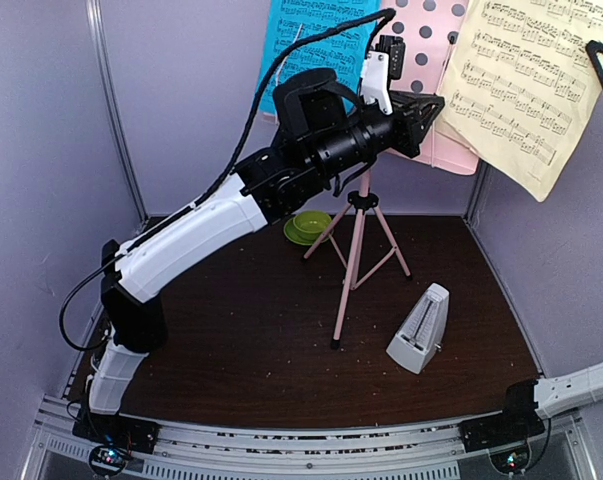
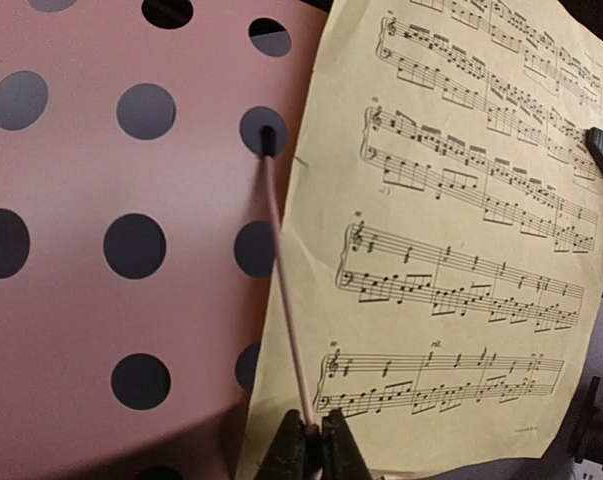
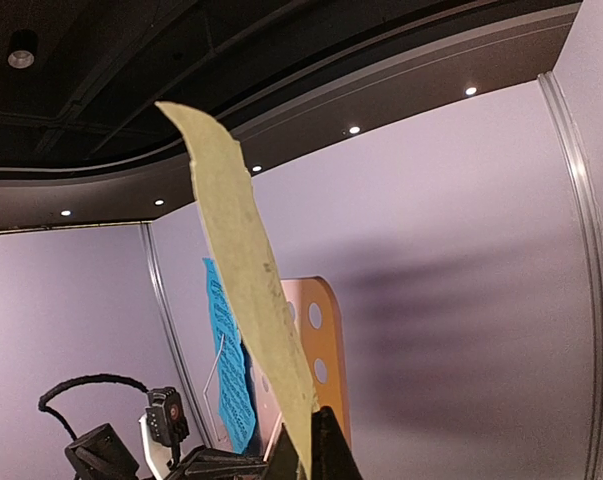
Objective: Set up the instrument practice props
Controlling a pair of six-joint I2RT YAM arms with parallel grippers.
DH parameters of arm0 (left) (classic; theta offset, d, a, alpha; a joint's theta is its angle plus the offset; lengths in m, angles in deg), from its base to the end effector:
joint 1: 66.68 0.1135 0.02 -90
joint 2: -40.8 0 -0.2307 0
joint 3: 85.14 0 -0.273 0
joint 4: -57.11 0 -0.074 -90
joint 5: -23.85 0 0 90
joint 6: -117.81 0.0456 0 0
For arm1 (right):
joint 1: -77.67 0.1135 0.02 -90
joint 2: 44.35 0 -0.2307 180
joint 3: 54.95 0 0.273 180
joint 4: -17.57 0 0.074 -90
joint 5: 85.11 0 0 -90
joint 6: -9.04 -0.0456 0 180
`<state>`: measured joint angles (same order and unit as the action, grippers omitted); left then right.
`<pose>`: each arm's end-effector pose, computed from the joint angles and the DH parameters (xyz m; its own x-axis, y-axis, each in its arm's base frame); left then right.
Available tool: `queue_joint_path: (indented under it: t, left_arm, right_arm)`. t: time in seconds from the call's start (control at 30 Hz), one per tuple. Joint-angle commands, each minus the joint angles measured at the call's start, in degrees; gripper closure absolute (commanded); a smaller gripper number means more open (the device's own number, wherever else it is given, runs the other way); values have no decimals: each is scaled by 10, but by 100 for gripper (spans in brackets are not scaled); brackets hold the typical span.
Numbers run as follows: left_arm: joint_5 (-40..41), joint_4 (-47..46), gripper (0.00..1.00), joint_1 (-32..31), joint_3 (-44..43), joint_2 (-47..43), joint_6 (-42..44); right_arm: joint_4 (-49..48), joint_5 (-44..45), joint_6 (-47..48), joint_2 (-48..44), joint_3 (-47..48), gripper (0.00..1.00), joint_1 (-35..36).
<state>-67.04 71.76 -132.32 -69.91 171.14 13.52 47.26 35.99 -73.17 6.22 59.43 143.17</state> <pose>0.2085 -0.4622 0.4842 -0.0911 -0.3973 -0.9132 0.9230 0.3107 -0.2272 0.0577 0.0699 0.6001 0.3120 0.4048 -0.8595 -0.5648 0.8065 0.1749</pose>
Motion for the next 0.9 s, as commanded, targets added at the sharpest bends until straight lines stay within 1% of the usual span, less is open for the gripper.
queue_joint_path:
  t: [0.0, 0.07, 0.17, 0.27, 0.37, 0.63, 0.87]
  left_arm:
    - [4, -51, 97, -2, -13, -1, 1]
    - [7, -61, 100, -2, -10, -4, 0]
    - [10, -94, 100, -6, 20, -17, 20]
    - [14, -116, 100, -11, 32, -21, 34]
    - [12, -159, 100, -13, 59, -29, 44]
    - [46, -298, 100, -20, 156, -60, 85]
    - [78, -343, 100, -20, 182, -65, 84]
  right_arm:
    - [-12, 21, 10, 4, -8, 100, -1]
    - [-15, 28, 12, 5, -9, 100, -1]
    - [-20, 42, 19, 7, -9, 100, -1]
    - [-29, 57, 27, 9, -10, 100, -1]
    - [-33, 67, 36, 12, -13, 100, -1]
    - [-68, 115, 44, 10, -30, 100, -1]
    - [-97, 123, 50, -8, -60, 100, -1]
